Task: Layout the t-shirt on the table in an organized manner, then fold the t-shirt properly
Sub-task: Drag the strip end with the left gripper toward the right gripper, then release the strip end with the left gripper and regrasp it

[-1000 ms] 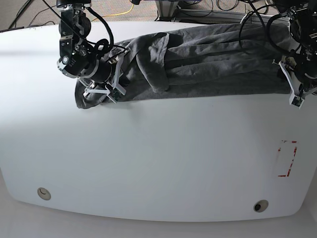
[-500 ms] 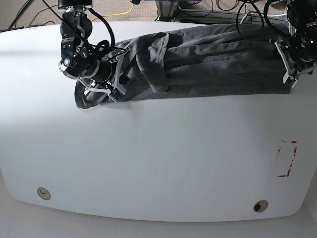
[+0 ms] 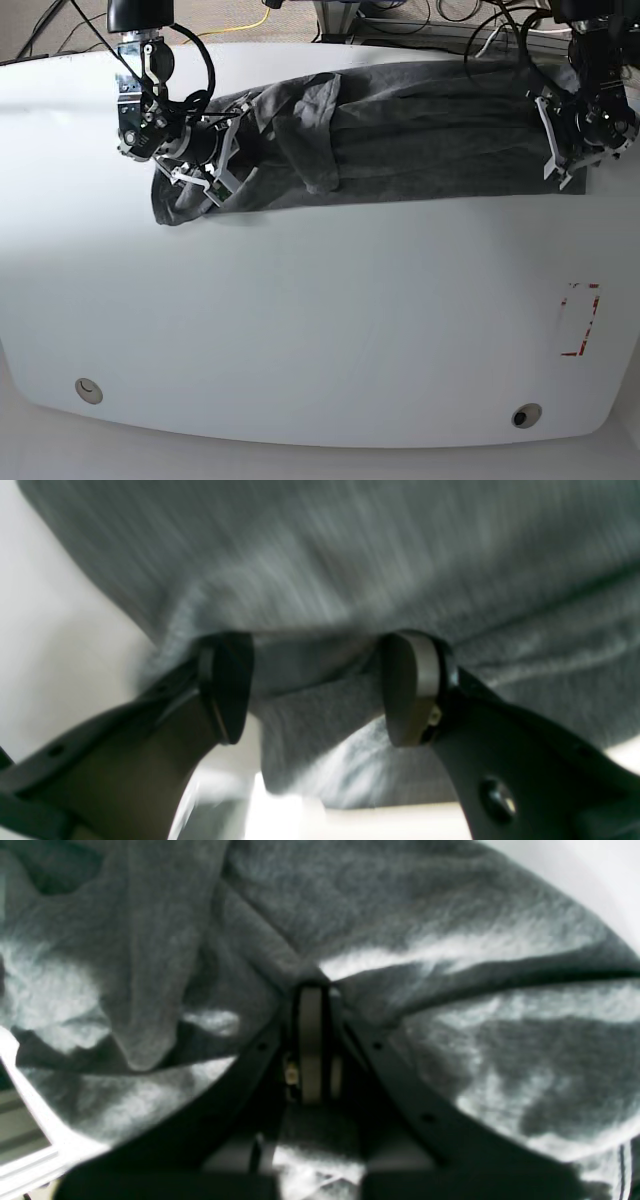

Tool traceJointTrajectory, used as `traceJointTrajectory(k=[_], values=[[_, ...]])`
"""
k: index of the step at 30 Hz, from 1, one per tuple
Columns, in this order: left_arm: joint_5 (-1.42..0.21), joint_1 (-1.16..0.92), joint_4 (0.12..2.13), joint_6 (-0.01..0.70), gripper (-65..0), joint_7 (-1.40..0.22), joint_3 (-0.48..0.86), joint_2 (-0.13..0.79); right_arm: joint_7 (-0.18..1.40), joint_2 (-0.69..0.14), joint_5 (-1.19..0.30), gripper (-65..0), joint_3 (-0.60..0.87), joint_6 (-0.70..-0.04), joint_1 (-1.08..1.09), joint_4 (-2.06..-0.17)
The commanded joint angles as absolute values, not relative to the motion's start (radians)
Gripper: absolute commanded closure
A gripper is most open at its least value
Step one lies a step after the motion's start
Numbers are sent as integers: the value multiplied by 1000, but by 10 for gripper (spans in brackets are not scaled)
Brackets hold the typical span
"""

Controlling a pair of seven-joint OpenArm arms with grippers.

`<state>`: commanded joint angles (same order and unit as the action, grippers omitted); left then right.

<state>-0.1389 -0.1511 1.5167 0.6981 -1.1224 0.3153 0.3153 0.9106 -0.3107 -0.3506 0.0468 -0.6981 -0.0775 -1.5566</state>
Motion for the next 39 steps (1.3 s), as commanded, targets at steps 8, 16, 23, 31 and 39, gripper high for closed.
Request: traceJointTrajectory(k=[8,16,23,31,39], values=[[-107,27,1353,698,-383,-1087,217,317,834,-383,-351,-21,47,-698,-22,-1457],[-110,50,1377,698,-383,-1109,196,321,835,-397,-352,-21,47,-698,-12,-1455],[-114,44,1580,698,-383,-1201,245,321,835,-394,-352,-21,47,-698,-10,-1454],[-114,48,1739,698,-383,-1296,277,321,835,-387,-355,-21,42,-698,-8,-1452],[-113,48,1745,698,-383,-1264,298,338,835,-387,-360,-21,42,-698,-8,-1451]])
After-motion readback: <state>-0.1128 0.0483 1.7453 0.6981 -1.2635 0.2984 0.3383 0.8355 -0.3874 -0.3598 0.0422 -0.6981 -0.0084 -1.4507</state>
